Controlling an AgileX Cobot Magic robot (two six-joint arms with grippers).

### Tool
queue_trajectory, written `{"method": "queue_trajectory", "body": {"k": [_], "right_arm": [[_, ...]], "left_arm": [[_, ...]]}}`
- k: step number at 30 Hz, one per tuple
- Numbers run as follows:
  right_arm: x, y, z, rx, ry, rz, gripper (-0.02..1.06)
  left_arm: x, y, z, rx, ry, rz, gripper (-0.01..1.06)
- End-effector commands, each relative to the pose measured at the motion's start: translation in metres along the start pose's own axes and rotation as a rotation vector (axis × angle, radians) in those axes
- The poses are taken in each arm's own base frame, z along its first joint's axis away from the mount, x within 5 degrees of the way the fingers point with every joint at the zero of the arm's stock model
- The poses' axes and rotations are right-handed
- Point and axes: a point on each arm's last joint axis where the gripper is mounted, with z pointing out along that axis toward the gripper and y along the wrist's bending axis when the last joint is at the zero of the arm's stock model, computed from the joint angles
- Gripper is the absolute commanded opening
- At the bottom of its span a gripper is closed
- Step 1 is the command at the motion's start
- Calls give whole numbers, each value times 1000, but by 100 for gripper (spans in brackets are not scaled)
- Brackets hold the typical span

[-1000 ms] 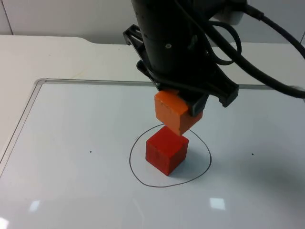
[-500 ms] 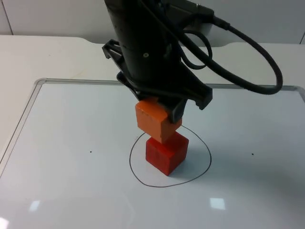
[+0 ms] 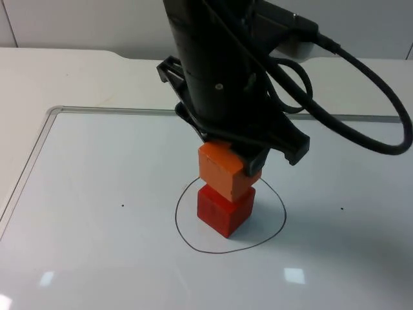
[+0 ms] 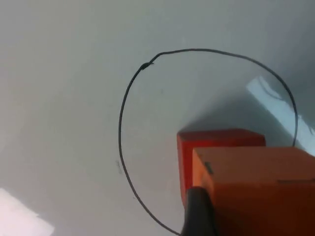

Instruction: Pick up one cube with the left hand and another cube with the right hand. First place the cube in the right hand at the target position, then stack the cube in the left hand on top.

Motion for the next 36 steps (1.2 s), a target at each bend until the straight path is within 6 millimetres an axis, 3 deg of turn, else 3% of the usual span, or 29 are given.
{"method": "queue_trajectory", "body": {"k": [1,10,36], "right_arm": [[-3,0,-4,0,-24,6,106],[-3,0,-4,0,-24,15,106],[-3,0,-4,0,-22,15,106]], "left_arm": [[1,-2,0,-6,2,-2,0],[9,-3,12,0,41,-5,0],[5,-5,12,26,-6,-9,0]]}}
